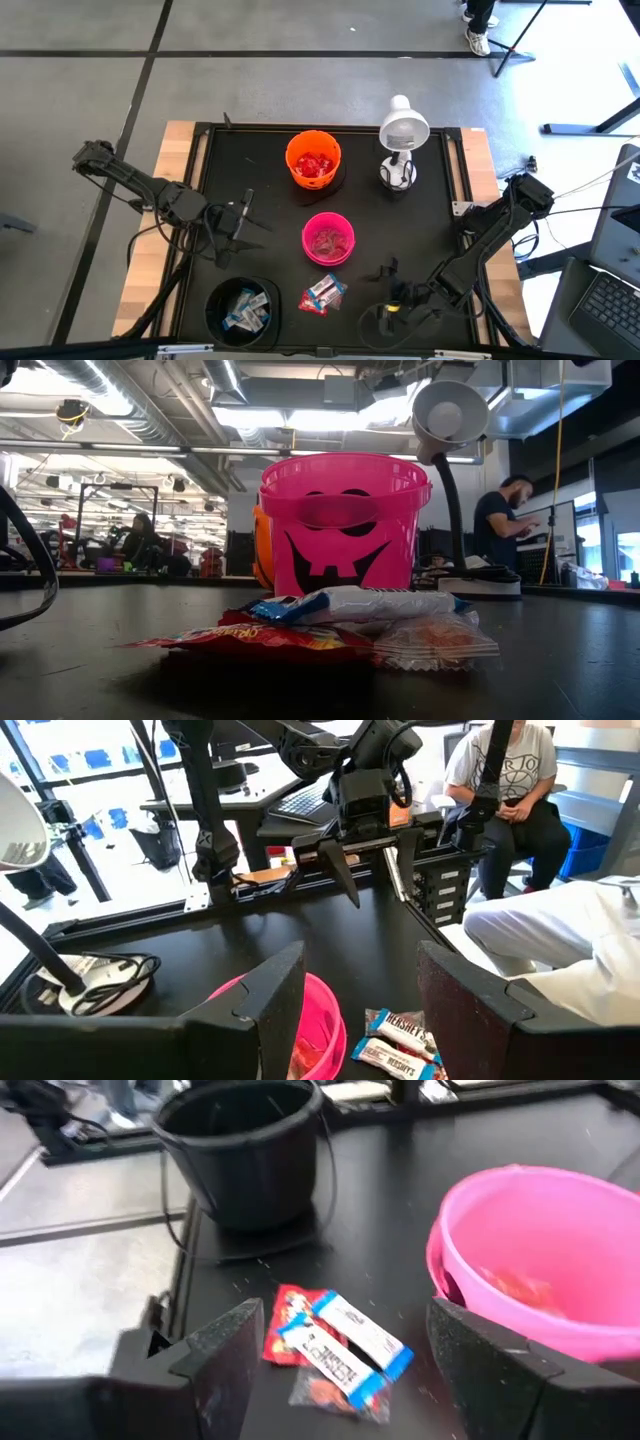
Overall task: Sort candy
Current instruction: Put the white chocolate into the black bucket
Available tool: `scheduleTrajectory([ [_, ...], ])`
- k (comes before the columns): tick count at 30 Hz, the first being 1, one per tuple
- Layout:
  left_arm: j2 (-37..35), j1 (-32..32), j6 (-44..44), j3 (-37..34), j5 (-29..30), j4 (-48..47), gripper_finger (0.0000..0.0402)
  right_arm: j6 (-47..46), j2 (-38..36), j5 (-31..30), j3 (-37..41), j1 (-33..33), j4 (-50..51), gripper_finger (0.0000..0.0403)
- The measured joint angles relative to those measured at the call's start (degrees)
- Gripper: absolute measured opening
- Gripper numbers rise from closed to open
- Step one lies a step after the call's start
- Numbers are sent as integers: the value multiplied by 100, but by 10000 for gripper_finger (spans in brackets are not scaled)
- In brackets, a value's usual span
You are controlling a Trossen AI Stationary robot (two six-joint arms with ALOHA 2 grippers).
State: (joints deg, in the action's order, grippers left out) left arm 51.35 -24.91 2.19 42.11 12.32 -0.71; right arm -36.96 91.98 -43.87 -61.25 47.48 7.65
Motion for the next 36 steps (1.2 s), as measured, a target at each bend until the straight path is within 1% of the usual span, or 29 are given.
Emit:
scheduleTrajectory([
  [5,0,0,-35,0,1,40,182,466,18,102,0,-9,-498,278],
  [9,0,0,-35,0,2,43,182,754,185,233,0,-58,-831,278],
  [12,0,0,-35,0,2,52,182,837,387,534,0,-178,-986,278],
  [18,0,0,-32,0,2,83,182,875,789,1346,0,-540,-1494,278],
  [21,0,0,-32,0,2,85,182,877,837,1580,0,-679,-1544,278],
  [25,0,0,-54,0,4,84,182,875,837,1598,0,-756,-1544,278],
  [28,0,0,-57,0,2,84,182,877,848,1501,0,-754,-1534,278],
  [31,0,0,-64,-1,2,85,182,879,1017,1356,-7,-750,-1530,278],
  [36,0,0,-257,-2,2,81,182,726,1500,1356,-2,-825,-1583,278],
])
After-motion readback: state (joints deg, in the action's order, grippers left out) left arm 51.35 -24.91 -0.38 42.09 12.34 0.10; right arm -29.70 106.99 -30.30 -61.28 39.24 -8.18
